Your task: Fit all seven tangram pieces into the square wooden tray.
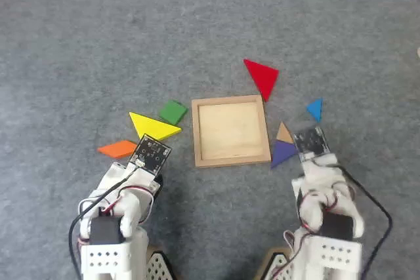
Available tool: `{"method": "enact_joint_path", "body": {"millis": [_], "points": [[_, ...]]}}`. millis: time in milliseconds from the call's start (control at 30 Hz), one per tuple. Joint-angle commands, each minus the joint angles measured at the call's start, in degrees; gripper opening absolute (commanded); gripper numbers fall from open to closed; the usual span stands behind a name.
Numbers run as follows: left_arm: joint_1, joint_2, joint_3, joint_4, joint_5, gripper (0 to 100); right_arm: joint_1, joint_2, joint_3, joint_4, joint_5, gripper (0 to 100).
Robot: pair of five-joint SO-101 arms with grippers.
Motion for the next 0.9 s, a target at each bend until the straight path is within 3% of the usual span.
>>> {"method": "enact_joint_path", "body": {"millis": [0,333,600,867], "points": [[0.0,-0.35,-0.31,0.26,0.35,21,-6.37,39.6,-34.55,4.79,-7.82,0.9],[0.0,-0.35,-0.31,0.26,0.35,21,-6.64,38.02,-34.81,-0.57,-7.38,1.8],[0.0,-0.35,-0.31,0.26,0.35,21,-12.7,55.43,-43.16,-9.89,-7.91,30.4],[0.0,-0.35,-0.31,0.26,0.35,21,-17.63,68.26,-51.25,-15.6,-11.43,29.5]]}}
